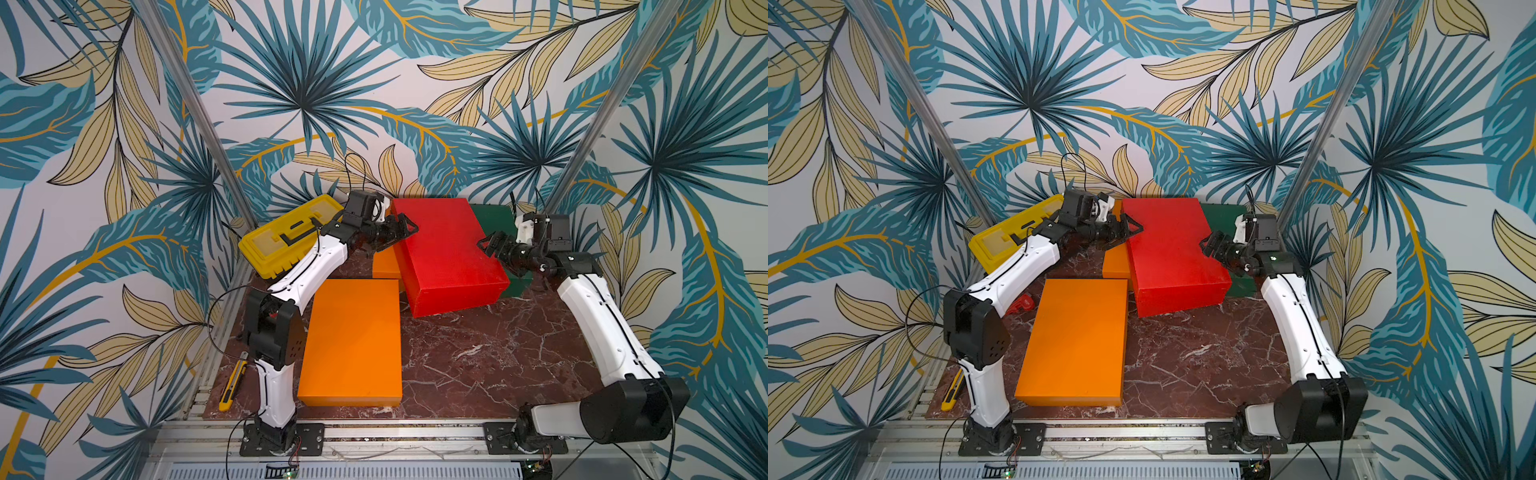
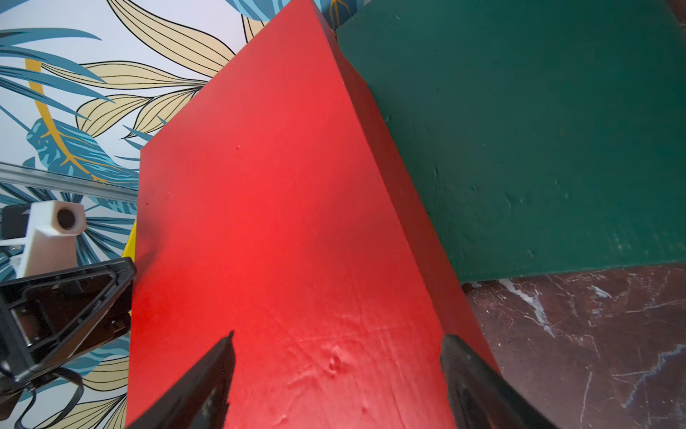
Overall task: Stack the shoeboxes
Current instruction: Move the shoebox to the shoebox.
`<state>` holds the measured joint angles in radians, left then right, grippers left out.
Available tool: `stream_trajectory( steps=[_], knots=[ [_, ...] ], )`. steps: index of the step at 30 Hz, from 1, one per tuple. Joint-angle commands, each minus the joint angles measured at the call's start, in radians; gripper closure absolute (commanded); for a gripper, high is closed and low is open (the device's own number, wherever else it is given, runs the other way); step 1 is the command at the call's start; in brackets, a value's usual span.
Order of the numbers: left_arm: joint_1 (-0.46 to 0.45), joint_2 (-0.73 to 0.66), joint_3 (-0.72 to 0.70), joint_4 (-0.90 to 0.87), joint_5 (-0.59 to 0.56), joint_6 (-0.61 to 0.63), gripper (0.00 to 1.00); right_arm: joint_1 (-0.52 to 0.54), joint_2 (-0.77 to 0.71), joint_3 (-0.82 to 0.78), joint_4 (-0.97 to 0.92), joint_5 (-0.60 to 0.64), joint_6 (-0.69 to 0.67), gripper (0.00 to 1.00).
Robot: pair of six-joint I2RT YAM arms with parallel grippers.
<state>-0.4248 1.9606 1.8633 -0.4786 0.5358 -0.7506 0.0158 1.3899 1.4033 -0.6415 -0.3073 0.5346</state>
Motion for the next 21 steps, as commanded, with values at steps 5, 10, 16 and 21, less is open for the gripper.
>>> stream_trajectory(
  steps=[5,10,16,21],
  knots=[
    [0.001,0.095,0.132,-0.008,-0.037,0.016,0.10,-0.004,0.015,0.058,-0.102,0.062,-0.056,0.12],
    [0.014,0.137,0.212,-0.008,-0.066,0.016,0.10,-0.011,0.005,0.086,-0.147,0.157,-0.072,0.09],
    [0.026,0.128,0.218,-0.008,-0.038,-0.002,0.10,-0.037,0.022,-0.020,-0.023,-0.018,-0.021,0.09],
    [0.014,0.098,0.165,-0.006,-0.043,0.000,0.10,-0.037,0.085,-0.052,0.096,-0.202,0.029,0.13]
  ],
)
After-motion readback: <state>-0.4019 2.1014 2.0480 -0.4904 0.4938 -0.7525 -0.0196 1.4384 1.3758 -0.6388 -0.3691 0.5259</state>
